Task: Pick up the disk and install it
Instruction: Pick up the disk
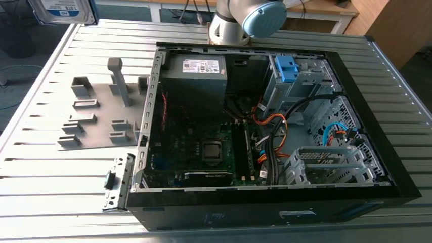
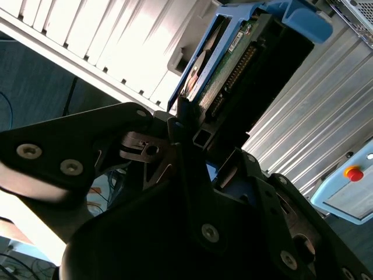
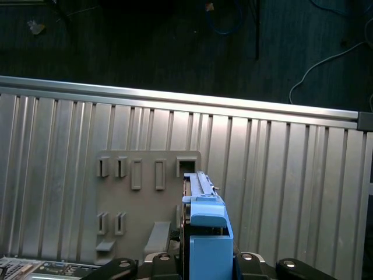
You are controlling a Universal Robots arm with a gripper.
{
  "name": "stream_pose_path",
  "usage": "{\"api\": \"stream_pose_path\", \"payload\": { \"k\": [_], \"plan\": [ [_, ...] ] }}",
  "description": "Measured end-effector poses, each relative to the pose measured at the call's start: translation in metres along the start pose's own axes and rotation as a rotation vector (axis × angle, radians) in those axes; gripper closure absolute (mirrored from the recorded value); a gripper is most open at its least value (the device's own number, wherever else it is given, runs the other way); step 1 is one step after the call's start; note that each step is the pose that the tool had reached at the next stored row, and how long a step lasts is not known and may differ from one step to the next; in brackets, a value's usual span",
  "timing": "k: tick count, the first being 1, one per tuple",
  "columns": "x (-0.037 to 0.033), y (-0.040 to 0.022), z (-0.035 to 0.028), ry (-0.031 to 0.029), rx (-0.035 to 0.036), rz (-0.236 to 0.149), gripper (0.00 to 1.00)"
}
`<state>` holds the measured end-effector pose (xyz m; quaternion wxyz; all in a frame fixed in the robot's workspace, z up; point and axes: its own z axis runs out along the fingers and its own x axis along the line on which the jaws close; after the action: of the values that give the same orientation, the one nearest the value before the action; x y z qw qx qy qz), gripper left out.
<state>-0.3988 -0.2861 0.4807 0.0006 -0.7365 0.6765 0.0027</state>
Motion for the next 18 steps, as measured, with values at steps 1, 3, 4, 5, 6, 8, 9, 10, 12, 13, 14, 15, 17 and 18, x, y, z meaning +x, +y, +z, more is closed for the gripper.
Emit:
{"api": "stream_pose_path", "payload": {
  "k": [1, 3, 4, 5, 6, 8, 9, 10, 12, 13, 14, 15, 17, 18],
  "plan": [
    [0.0, 0.0, -0.0005, -0.0001, -0.0001, 0.0, 0.63],
    [0.0, 0.0, -0.0014, -0.0003, 0.0, 0.0, 0.63],
    [0.0, 0.0, -0.0019, -0.0004, 0.0, 0.0, 0.63],
    [0.0, 0.0, -0.0024, -0.0005, -0.0001, 0.0, 0.63],
    [0.0, 0.0, -0.0029, -0.0005, 0.0, 0.0, 0.63],
    [0.0, 0.0, -0.0039, -0.0007, 0.0, 0.0, 0.63],
    [0.0, 0.0, -0.0044, -0.0008, 0.0001, 0.0, 0.63],
    [0.0, 0.0, -0.0051, -0.0008, 0.0, 0.0, 0.63],
    [0.0, 0.0, -0.0063, -0.001, 0.0, 0.0, 0.63],
    [0.0, 0.0, -0.0068, -0.001, 0.0, 0.0, 0.63],
    [0.0, 0.0, -0.0074, -0.0011, 0.0, 0.0, 0.63],
    [0.0, 0.0, -0.008, -0.0011, 0.0, 0.0, 0.63],
    [-0.0001, 0.0, -0.0091, -0.0011, 0.0, 0.0, 0.63],
    [-0.0001, 0.0, -0.0097, -0.0011, 0.0, 0.0, 0.63]
  ]
}}
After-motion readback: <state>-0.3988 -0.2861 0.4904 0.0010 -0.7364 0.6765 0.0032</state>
